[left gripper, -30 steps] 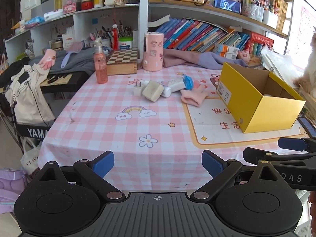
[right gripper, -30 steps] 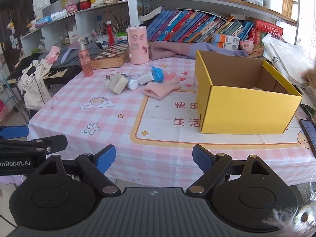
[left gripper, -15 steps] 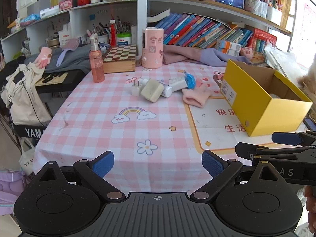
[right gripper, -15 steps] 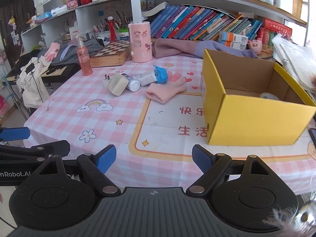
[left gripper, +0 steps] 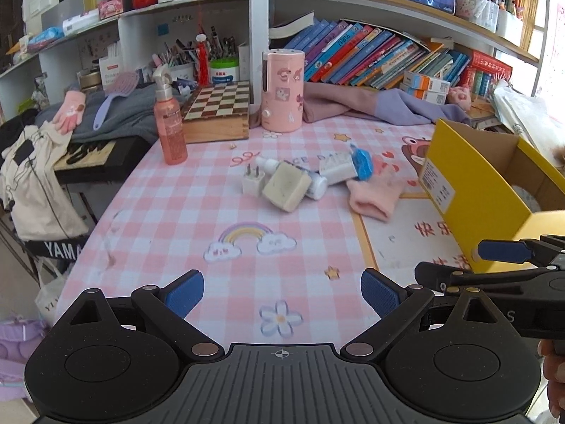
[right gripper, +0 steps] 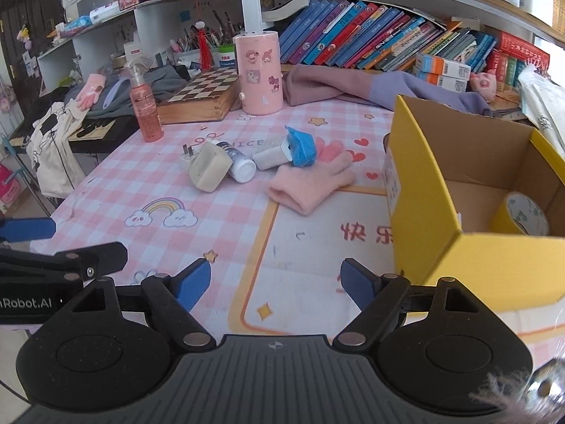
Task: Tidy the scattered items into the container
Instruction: 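Move both tools toward the soap bar and blue-capped tube, then grasp the blue-capped tube with the right tool while the left tool grasps the soap bar, then lift the tube and soap bar and carry both over the yellow box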
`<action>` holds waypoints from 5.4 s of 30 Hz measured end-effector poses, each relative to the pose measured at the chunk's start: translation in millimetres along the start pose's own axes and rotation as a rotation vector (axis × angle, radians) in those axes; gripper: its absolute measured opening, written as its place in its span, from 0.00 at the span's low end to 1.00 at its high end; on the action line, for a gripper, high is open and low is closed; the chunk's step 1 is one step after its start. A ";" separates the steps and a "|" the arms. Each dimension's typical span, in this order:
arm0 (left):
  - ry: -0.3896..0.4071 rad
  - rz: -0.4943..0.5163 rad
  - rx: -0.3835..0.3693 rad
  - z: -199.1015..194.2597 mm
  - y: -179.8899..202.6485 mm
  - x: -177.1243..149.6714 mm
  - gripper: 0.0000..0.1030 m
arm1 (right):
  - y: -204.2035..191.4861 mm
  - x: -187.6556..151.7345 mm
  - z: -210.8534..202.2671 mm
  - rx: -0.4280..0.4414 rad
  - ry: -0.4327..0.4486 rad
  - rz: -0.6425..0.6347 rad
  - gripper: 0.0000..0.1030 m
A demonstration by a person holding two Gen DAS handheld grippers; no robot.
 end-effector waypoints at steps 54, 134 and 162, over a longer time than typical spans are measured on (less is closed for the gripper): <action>-0.110 -0.125 -0.062 173.9 -9.9 68.4 0.44 | 41.7 118.3 164.9 0.098 -0.030 0.247 0.27; 0.026 -0.030 -0.450 -74.1 26.1 -28.9 0.35 | 8.7 -50.3 -109.8 -0.074 0.079 0.206 0.18; -0.030 0.118 -0.635 -67.8 97.4 -27.8 0.35 | 62.5 -90.3 -146.6 -0.272 0.063 0.367 0.18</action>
Point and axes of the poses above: each gripper's, at about its wrist camera, not at the fingertips, and z roughly the way its jaws point, y to its right, x to its top, the point moved 3 cm from there along z, roughly the way its jaws point, and after that the axes turned 3 degrees about z, right-handed, at the moved point
